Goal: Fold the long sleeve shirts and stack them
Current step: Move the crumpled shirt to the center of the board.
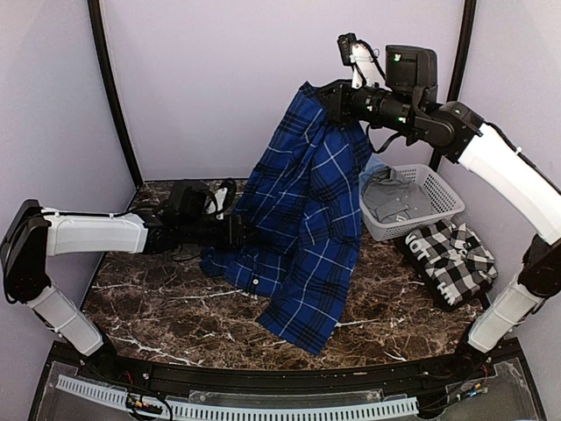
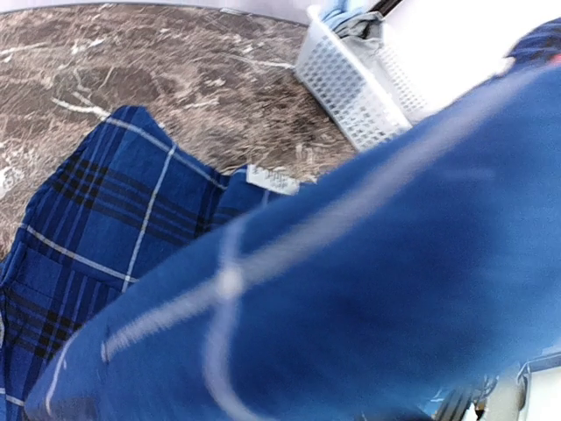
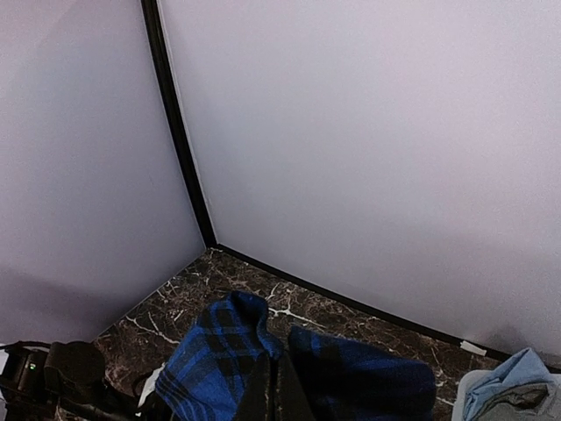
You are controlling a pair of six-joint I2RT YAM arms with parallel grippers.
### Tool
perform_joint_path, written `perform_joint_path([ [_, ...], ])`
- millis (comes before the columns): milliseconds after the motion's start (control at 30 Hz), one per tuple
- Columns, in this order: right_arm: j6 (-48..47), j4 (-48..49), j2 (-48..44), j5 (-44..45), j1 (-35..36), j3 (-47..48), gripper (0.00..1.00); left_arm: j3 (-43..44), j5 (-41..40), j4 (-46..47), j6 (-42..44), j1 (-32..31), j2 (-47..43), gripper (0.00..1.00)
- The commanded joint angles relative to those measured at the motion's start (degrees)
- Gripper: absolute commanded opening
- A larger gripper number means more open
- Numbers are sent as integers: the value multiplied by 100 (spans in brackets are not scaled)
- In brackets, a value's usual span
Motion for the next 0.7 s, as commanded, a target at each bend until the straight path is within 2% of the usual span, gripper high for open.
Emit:
perform_joint_path([
  [0,91,144,-48,-39,-42,-79,0,-176,347,642,172,-6,-602,55],
  [200,397,105,188,-557,-42,-28,0,259,579,623,736,-313,-668,61],
  [367,845,117,494,-983,-47,-115,0,611,344,677,694,-457,-460,62],
  [667,1598,11,1896,-1499,-412,-19,0,381,-128,768,449,-461,-554,63],
])
